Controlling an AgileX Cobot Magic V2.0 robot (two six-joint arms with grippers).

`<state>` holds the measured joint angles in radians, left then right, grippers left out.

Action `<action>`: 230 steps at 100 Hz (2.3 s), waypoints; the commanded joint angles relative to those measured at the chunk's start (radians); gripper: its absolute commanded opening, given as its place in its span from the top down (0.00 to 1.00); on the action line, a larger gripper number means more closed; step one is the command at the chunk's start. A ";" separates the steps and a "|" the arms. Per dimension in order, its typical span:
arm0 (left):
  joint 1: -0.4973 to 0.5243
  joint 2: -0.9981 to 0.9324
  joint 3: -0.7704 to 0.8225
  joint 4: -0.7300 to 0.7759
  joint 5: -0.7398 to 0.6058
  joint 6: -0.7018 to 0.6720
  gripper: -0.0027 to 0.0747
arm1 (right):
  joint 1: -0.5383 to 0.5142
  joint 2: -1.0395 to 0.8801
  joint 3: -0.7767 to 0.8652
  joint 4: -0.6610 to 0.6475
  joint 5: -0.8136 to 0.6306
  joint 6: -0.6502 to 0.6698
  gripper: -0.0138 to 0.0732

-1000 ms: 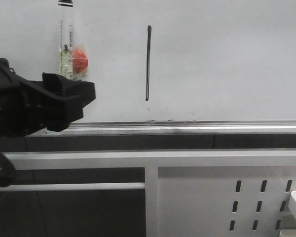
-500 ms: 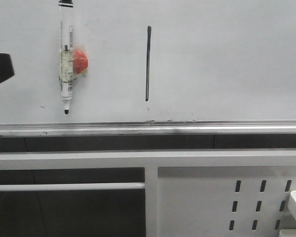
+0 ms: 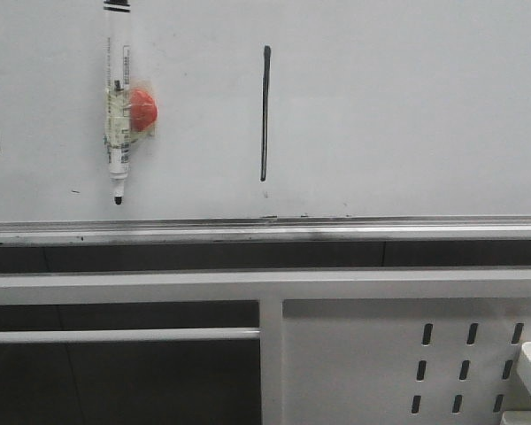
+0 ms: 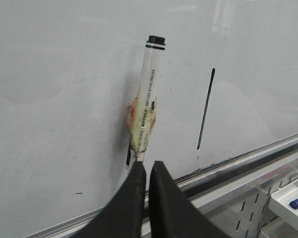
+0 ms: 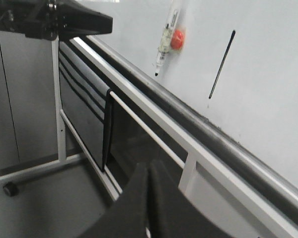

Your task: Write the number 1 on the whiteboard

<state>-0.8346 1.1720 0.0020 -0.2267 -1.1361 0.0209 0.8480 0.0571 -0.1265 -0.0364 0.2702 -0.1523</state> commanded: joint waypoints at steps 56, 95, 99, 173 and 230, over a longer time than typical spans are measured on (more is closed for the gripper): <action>-0.001 -0.013 0.034 0.150 -0.225 -0.153 0.99 | -0.003 0.004 -0.024 -0.012 -0.181 0.002 0.92; -0.001 -0.015 0.034 0.092 -0.225 -0.149 0.99 | -0.003 0.004 -0.024 -0.012 -0.181 0.002 0.92; -0.001 -0.021 0.034 0.065 -0.225 -0.149 0.99 | -0.003 0.004 -0.024 -0.012 -0.181 0.002 0.92; 0.539 -0.944 0.036 0.429 0.524 -0.309 0.99 | -0.003 0.004 -0.024 -0.012 -0.181 0.002 0.92; 0.674 -1.196 0.036 0.429 1.127 -0.352 0.99 | -0.003 0.004 -0.024 -0.012 -0.181 0.002 0.92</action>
<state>-0.1638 -0.0049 0.0034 0.2056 0.0443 -0.3205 0.8480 0.0533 -0.1224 -0.0404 0.1681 -0.1521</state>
